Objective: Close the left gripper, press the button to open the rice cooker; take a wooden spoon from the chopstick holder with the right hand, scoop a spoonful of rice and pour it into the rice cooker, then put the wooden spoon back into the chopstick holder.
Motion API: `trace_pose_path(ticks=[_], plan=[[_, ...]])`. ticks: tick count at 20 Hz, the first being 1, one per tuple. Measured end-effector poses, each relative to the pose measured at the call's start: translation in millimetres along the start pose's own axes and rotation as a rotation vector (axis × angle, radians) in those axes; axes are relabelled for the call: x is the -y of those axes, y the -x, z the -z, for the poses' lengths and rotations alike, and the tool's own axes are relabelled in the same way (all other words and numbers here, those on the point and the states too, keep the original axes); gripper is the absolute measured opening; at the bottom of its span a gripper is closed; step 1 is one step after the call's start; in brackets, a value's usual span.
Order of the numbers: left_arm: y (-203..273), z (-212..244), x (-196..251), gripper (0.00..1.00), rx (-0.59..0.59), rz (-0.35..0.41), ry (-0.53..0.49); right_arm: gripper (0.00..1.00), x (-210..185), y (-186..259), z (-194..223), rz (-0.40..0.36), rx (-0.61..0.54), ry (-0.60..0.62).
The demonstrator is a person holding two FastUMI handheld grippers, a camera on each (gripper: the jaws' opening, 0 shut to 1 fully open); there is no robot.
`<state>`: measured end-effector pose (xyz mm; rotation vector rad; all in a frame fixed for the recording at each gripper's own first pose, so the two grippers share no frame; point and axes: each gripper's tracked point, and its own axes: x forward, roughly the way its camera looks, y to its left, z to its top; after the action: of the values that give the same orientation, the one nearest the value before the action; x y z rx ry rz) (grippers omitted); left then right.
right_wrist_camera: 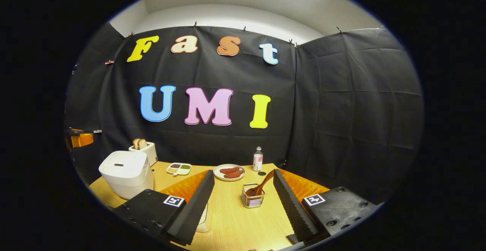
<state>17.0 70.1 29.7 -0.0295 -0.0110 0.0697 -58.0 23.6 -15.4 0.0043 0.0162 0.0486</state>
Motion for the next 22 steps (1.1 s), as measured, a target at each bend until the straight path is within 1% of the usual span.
trace_pose_path(ticks=[1, 2, 3, 4, 5, 6, 7, 8, 9, 10, 11, 12, 13, 14, 17, 20, 22], plan=[[-11, -2, -5, 0.89, -0.007, -0.002, -0.001, 0.98, 0, 4, 3, 0.000, -0.009, 0.001], [-22, -4, -7, 0.80, -0.014, 0.002, -0.001, 0.98, 0, 9, 6, 0.001, -0.018, 0.000], [-30, -5, -7, 0.74, -0.022, 0.017, -0.002, 0.98, 1, 12, 10, 0.004, -0.027, -0.002], [-40, -3, -6, 0.65, -0.035, 0.034, -0.004, 0.98, 2, 16, 14, 0.007, -0.037, -0.003], [-50, -1, -4, 0.60, -0.054, 0.059, -0.006, 0.98, 3, 20, 18, 0.012, -0.048, -0.002], [-61, 8, 1, 0.52, -0.092, 0.093, -0.012, 0.96, 5, 25, 20, 0.018, -0.056, -0.005], [-70, 17, 5, 0.46, -0.125, 0.121, -0.025, 0.98, 5, 29, 22, 0.018, -0.060, -0.007], [-82, 29, 8, 0.45, -0.162, 0.142, -0.026, 0.98, 6, 32, 24, 0.021, -0.065, -0.007], [-91, 41, 9, 0.42, -0.204, 0.158, -0.011, 0.98, 6, 35, 27, 0.022, -0.075, -0.007], [-99, 53, 11, 0.37, -0.244, 0.166, 0.017, 0.96, 7, 39, 31, 0.022, -0.089, -0.013], [-107, 62, 11, 0.30, -0.281, 0.161, 0.048, 0.96, 11, 41, 35, 0.025, -0.106, -0.022], [-117, 72, 11, 0.21, -0.312, 0.155, 0.072, 0.98, 15, 44, 37, 0.034, -0.116, -0.031], [-125, 81, 9, 0.18, -0.336, 0.143, 0.081, 0.98, 22, 47, 38, 0.048, -0.120, -0.036], [-132, 90, 5, 0.10, -0.359, 0.130, 0.086, 0.98, 27, 49, 39, 0.063, -0.125, -0.040], [-146, 119, 2, 0.07, -0.454, 0.128, 0.094, 0.98, 33, 54, 46, 0.084, -0.148, -0.049], [-156, 132, -4, 0.07, -0.502, 0.108, 0.114, 0.98, 29, 57, 53, 0.079, -0.169, -0.050], [-155, 137, -4, 0.07, -0.513, 0.109, 0.142, 0.98, 25, 57, 56, 0.069, -0.179, -0.041]])
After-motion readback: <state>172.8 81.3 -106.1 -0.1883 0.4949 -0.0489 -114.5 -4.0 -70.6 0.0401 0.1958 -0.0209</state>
